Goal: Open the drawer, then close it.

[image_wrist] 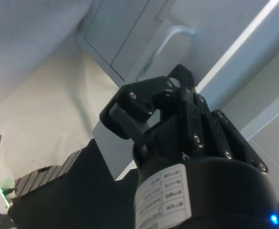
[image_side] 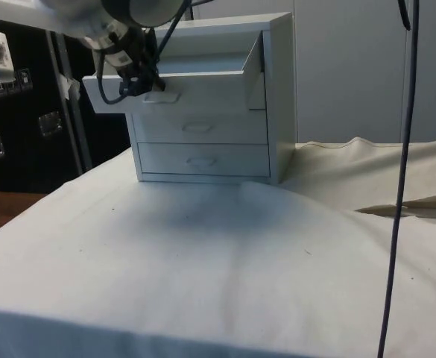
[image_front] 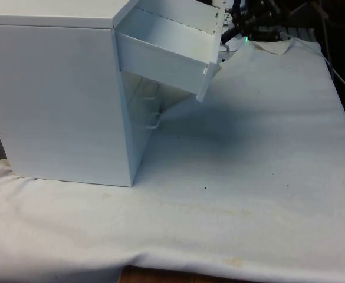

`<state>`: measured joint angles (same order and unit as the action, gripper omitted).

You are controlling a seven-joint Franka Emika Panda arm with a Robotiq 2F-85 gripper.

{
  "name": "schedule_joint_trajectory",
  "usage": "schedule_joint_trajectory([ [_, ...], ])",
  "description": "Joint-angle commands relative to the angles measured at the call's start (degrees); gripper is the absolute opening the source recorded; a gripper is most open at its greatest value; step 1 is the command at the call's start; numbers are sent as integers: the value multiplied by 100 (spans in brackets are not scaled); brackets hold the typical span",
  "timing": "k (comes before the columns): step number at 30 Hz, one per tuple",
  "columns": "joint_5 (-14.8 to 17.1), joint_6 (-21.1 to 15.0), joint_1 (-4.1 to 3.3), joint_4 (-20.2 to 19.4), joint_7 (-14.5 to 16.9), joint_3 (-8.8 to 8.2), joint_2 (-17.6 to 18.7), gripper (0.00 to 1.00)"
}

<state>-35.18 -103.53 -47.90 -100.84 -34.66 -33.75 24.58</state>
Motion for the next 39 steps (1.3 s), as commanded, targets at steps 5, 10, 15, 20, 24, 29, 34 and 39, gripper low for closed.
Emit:
schedule_joint_trajectory([
  [5, -126, 0, 0, -63, 63, -74, -115, 0],
  [10, -201, 86, 0, -46, 97, -126, -166, 0],
  [15, -241, 115, 0, -46, 126, -172, -206, 0],
  [20, -309, 132, 6, -46, 172, -252, -252, 0],
  [24, -315, 103, 11, -57, 206, -327, -252, 0],
  [29, -309, 69, 23, -69, 252, -435, -264, 0],
  [34, -309, 40, 34, -74, 304, -550, -264, 0],
  [39, -304, 17, 40, -74, 361, -659, -258, 0],
])
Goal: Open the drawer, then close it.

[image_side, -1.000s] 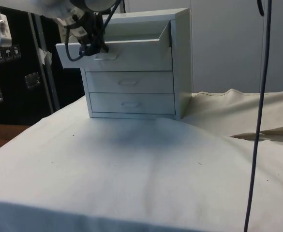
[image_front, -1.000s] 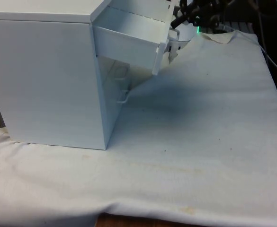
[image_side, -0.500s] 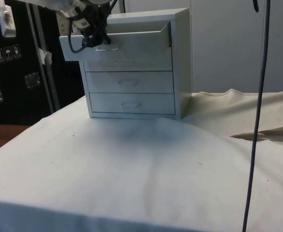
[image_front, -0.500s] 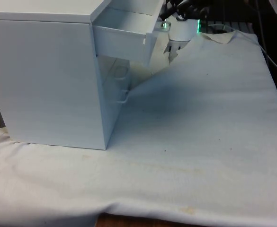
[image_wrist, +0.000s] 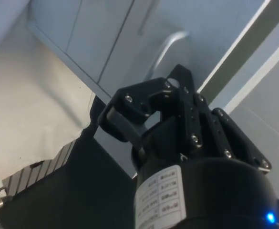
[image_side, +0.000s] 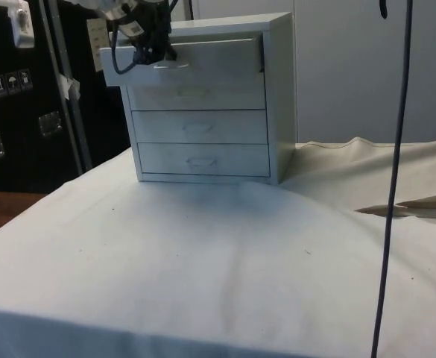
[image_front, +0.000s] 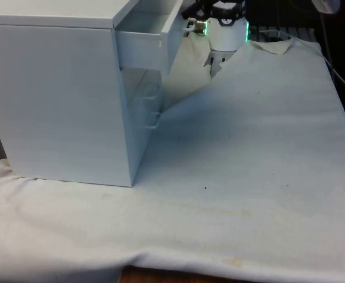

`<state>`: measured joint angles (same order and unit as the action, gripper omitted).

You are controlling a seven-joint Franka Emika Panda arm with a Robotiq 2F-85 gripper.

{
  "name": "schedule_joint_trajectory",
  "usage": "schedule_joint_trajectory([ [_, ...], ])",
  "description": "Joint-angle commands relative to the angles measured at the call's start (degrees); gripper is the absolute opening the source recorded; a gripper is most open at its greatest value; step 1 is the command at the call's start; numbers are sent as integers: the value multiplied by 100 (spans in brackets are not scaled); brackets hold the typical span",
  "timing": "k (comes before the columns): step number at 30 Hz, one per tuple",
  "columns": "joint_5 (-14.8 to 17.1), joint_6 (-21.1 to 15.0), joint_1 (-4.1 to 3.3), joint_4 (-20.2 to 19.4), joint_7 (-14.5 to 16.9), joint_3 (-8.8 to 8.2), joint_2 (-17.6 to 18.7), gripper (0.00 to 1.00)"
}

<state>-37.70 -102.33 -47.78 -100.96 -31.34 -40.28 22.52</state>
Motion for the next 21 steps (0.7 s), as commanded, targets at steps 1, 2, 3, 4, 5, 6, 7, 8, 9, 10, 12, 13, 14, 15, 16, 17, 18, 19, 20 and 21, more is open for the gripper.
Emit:
schedule_joint_trajectory([
  [1, -52, -109, 34, -69, 40, -29, -46, 0],
  [2, -52, -115, 40, -69, 46, -46, -46, 0],
  [3, -52, -120, 40, -69, 57, -63, -46, 0],
  [4, -52, -126, 46, -69, 74, -103, -40, 0],
  [5, -52, -126, 46, -69, 74, -103, -40, 0],
  [6, -52, -132, 52, -69, 80, -120, -40, 0],
  [7, 0, -23, 29, -17, 52, -115, 0, 0],
  [8, -52, -149, 63, -80, 97, -155, -40, 0],
  [9, -52, -160, 69, -86, 109, -178, -40, 0],
  [10, -52, -172, 74, -86, 115, -201, -40, 0],
  [12, -52, -189, 80, -97, 138, -241, -34, 0],
  [13, -52, -201, 92, -103, 143, -258, -34, 0],
  [14, -52, -212, 103, -103, 160, -286, -34, 0],
  [15, -52, -218, 109, -103, 172, -304, -34, 0],
  [16, 0, -143, 86, -63, 132, -286, 0, 0],
  [17, -52, -223, 115, -103, 183, -321, -34, 0],
  [18, -52, -229, 126, -103, 189, -332, -34, 0],
  [19, -52, -229, 126, -103, 195, -344, -34, 0],
  [20, -52, -235, 138, -103, 206, -361, -34, 0],
  [21, -52, -241, 143, -103, 212, -378, -29, 0],
])
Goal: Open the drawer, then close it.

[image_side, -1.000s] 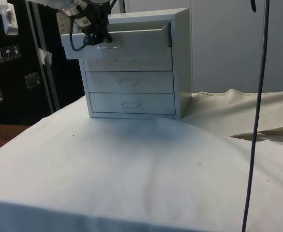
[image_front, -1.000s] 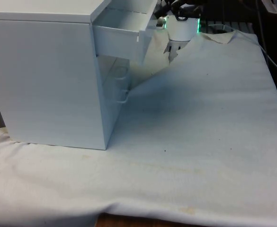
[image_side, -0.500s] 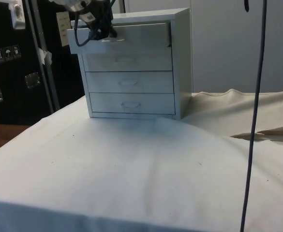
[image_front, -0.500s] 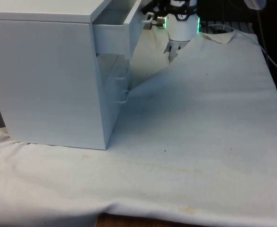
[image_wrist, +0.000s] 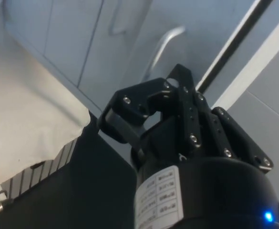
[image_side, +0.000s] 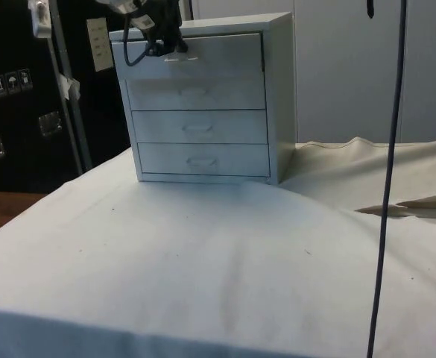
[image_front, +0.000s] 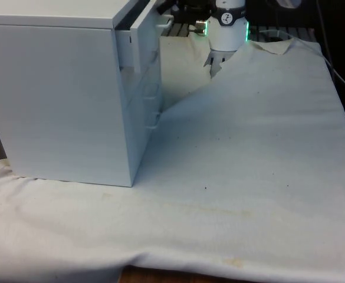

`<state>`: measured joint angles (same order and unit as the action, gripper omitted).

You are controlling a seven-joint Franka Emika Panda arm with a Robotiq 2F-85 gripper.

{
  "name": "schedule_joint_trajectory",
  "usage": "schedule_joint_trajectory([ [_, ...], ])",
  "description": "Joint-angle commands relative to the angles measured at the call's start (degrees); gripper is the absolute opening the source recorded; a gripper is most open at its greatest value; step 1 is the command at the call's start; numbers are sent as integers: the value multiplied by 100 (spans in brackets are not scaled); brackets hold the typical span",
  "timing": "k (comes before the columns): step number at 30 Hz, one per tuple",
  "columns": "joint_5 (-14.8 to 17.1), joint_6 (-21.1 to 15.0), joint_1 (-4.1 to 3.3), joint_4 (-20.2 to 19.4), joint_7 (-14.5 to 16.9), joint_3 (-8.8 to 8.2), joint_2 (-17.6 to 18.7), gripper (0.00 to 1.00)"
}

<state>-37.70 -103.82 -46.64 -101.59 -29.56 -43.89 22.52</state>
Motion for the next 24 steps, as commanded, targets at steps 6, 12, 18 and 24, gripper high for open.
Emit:
schedule_joint_trajectory([
  [6, -40, -143, 57, -52, 80, -120, -17, 0],
  [12, -40, -218, 80, -80, 115, -218, -6, 0],
  [18, -34, -298, 115, -97, 149, -315, 17, 0],
  [24, -6, -258, 69, -74, 120, -298, 6, 0],
])
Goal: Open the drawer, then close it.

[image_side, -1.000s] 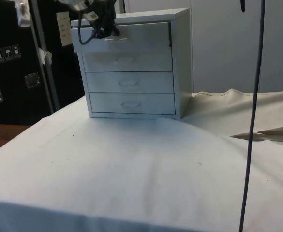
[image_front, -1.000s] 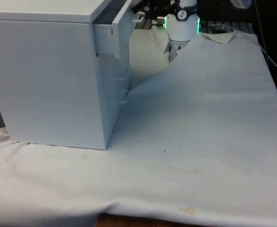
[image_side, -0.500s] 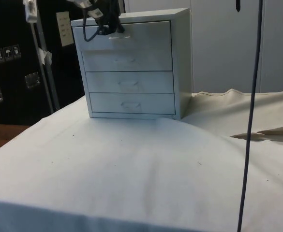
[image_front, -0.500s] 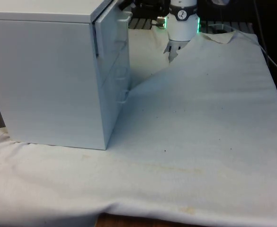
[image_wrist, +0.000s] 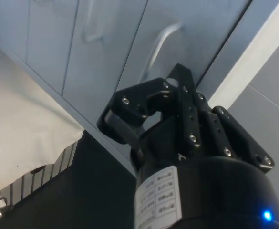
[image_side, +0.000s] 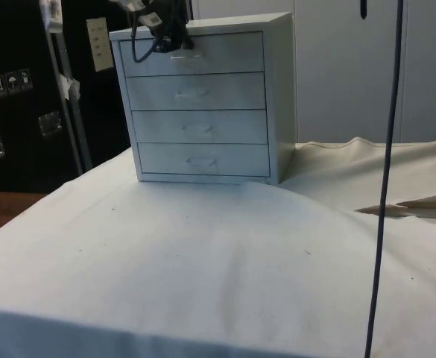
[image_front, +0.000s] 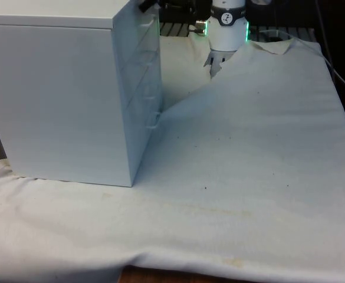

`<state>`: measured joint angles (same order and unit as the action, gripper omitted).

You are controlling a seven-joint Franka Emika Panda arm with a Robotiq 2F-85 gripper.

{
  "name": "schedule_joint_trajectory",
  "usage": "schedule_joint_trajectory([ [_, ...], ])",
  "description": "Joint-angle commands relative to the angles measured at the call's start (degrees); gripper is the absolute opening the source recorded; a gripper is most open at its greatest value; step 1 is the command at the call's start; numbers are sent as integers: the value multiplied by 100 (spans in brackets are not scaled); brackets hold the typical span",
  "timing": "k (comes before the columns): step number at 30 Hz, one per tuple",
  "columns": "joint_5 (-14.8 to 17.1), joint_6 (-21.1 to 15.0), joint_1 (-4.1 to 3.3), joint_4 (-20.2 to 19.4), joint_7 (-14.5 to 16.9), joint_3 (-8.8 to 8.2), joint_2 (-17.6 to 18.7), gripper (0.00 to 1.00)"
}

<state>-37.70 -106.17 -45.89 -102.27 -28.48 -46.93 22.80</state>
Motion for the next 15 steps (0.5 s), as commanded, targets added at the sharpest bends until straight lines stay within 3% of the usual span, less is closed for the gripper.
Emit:
schedule_joint_trajectory([
  [1, 0, 17, -40, 11, -6, 17, -23, 0],
  [3, 6, 80, -86, 34, -46, 46, -34, 0],
  [4, 0, 11, -23, 23, -23, 29, -6, 0],
  [5, 6, 138, -103, 57, -80, 97, -52, 0],
  [12, 0, 218, -160, 126, -149, 212, -63, 0],
  [13, 0, 229, -138, 138, -149, 201, -34, 0],
  [15, -11, 201, -178, 138, -149, 246, -63, 0],
])
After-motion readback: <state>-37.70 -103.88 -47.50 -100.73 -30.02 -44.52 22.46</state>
